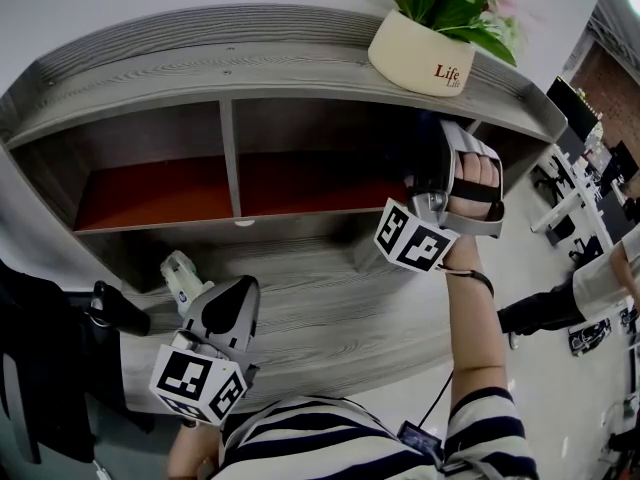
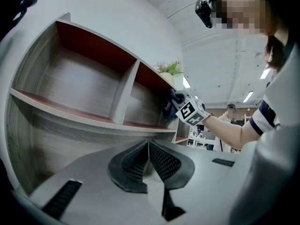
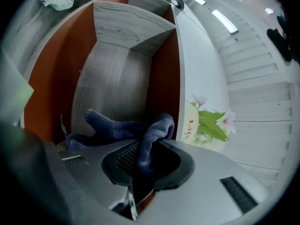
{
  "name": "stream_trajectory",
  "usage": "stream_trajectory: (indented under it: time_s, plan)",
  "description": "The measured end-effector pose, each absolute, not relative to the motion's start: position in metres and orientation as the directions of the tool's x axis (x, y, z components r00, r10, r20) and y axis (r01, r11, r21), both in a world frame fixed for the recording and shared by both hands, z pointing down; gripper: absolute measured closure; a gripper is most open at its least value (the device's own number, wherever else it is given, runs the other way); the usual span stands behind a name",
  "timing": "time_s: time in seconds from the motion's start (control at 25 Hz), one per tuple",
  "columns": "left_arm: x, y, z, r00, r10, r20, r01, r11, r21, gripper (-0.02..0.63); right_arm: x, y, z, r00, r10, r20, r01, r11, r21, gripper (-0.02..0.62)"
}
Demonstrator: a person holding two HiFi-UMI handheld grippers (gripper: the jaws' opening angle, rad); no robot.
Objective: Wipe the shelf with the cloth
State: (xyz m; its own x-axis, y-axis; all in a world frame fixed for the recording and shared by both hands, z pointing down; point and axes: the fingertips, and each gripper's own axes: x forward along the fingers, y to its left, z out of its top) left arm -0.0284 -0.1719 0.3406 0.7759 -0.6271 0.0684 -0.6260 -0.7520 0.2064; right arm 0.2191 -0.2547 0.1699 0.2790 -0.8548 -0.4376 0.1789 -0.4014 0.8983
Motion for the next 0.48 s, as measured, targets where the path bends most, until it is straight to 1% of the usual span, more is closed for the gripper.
stream_trajectory:
  time_s: [0.12, 0.48]
  plan:
    - [-0.030, -0.172, 0.340, 0.774, -0.629, 0.068, -0.628, -0.750, 0.206, 0.584, 0.232, -0.259, 0.178, 0.329, -0.857, -0.396, 0.143, -0.370, 0.918, 0.529]
    - [-0.035, -0.171, 0.340, 0.765, -0.640, 0.071, -0.639, -0.741, 0.206, 0.584, 0.237, -0.264, 0.207, 0.370, -0.884, -0.287, 0.067, -0.282, 0.957, 0.529]
